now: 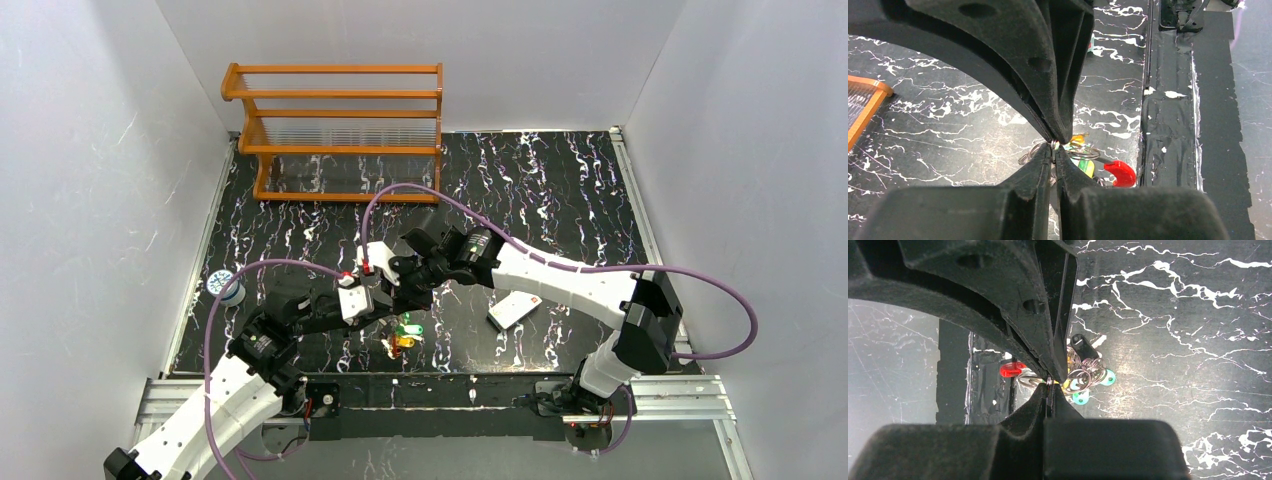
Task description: Put the keys on the keyring
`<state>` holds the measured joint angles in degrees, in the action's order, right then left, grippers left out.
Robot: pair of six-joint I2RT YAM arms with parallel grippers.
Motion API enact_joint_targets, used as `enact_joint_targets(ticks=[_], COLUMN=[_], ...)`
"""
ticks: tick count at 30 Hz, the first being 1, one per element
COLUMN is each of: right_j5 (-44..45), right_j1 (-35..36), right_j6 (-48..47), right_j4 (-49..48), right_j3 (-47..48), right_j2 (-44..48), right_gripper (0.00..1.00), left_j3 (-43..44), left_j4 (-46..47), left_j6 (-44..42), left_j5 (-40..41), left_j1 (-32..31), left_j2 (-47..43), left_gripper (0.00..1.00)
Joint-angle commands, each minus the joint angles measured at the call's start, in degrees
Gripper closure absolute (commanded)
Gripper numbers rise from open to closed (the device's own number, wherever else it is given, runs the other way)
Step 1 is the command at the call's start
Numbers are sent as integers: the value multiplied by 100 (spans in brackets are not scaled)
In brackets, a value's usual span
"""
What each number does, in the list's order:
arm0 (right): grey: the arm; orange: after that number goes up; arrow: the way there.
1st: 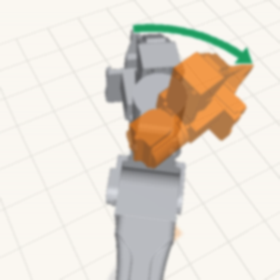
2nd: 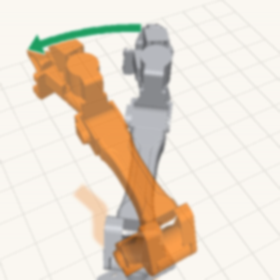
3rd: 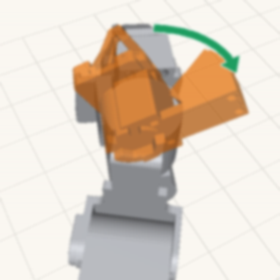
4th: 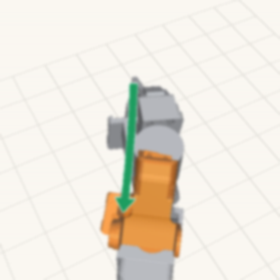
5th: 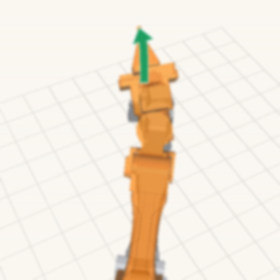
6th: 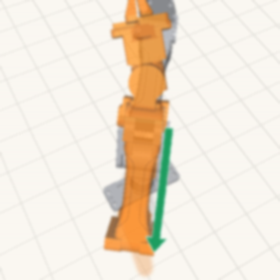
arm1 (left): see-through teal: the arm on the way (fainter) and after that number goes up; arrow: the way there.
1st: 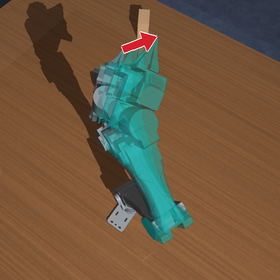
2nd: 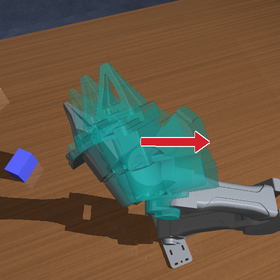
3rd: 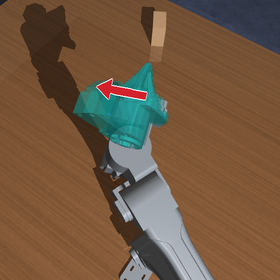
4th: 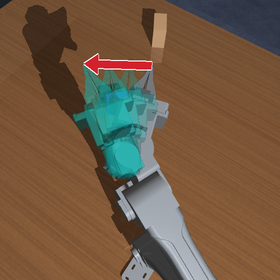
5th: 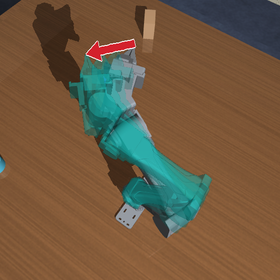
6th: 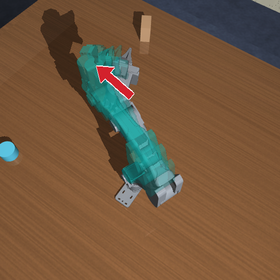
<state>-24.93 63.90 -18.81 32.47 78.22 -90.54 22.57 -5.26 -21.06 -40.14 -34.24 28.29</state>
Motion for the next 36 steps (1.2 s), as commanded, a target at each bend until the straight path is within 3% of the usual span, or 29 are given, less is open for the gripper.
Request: enact_joint_targets(ticks=[1, 6, 7, 12, 15, 20, 29, 36], right_j5=[-159, -72, -39, 359, 478, 359, -50, -50], right_j1=[49, 52, 45, 44, 44, 44, 44, 39], right_j6=[61, 80, 101, 381, 542, 797, 1087, 1004], right_j4=[-280, -534, -663, -1993, -3048, -4044, -4581, -4582], right_j3=[235, 21, -94, -1079, -1735, -2329, -2411, -2402], right_j2=[28, 123, 196, 882, 1401, 1765, 1594, 1560], right_gripper=[99, 99, 94, 46, 37, 41, 52, 92], left_j3=[215, 217, 221, 213, 168, 66, -146, -131], left_j4=[-97, -130, -130, -159, -124, 56, 410, 417], left_j6=[-95, -117, -118, -83, -62, 48, 251, 255], left_j5=[-152, -101, -81, 173, 252, 330, 450, 427], left_j1=[-13, -13, -13, -13, -13, -13, -13, -13], left_j2=[-61, -197, -229, -499, -712, -1086, -1689, -1640], left_gripper=[100, 100, 100, 100, 100, 100, 100, 100])
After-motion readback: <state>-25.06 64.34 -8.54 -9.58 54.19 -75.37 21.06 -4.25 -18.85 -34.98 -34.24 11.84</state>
